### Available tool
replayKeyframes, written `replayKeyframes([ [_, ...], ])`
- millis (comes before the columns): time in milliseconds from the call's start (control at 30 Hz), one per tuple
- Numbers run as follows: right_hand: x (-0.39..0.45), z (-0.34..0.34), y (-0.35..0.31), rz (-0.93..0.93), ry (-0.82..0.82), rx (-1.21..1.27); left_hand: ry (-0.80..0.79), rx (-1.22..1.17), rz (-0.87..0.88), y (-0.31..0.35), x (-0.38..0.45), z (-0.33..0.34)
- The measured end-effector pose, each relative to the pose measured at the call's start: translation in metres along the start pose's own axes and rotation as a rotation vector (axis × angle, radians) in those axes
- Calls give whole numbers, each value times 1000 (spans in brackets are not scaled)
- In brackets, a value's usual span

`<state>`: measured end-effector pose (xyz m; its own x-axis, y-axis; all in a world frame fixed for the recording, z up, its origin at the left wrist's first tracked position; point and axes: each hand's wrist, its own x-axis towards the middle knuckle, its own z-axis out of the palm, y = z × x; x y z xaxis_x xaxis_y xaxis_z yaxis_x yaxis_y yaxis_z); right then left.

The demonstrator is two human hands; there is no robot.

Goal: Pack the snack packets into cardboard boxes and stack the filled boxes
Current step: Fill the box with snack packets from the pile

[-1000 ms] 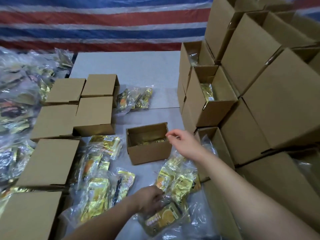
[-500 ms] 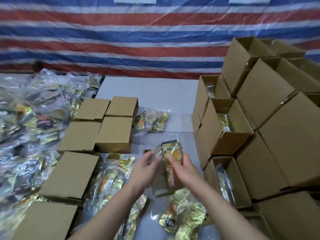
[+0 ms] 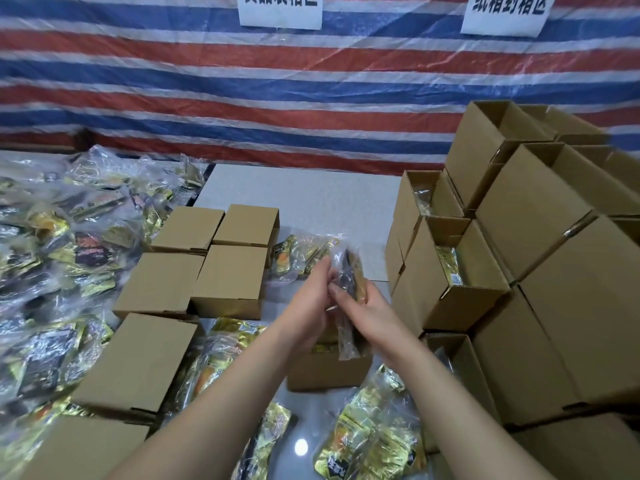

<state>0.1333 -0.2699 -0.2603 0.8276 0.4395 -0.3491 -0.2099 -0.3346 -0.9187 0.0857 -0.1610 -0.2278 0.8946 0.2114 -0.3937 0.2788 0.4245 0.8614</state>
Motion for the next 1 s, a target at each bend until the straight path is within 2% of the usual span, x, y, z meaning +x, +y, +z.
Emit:
replayKeyframes([
  [67, 6, -7, 1, 6, -66, 8, -14, 32, -1, 2, 5, -4],
  [167, 18, -18, 4, 11, -12, 10, -76, 48, 24, 4, 19, -17],
  [233, 24, -26, 1, 25, 14, 211, -7, 287, 110, -2, 34, -32],
  [300, 29, -34, -6, 7, 21, 374, 121, 652, 190, -18, 53, -56],
  [367, 32, -39, -11, -37, -11, 366, 147, 967, 123, -44, 69, -83],
  [433, 37, -43, -10, -92, -81, 239, 102, 1149, 2, -74, 80, -107],
  [533, 46, -42, -5, -128, -201, 12, 35, 1130, -97, -108, 86, -126],
  [733, 65, -34, 0, -165, -420, -465, 10, 1078, -56, -125, 89, -134],
  [833, 80, -30, 6, -136, -492, -565, 11, 1095, -23, -126, 89, -136],
  [1000, 107, -7, 23, -10, -747, -986, -43, 1025, -21, -128, 90, -140],
])
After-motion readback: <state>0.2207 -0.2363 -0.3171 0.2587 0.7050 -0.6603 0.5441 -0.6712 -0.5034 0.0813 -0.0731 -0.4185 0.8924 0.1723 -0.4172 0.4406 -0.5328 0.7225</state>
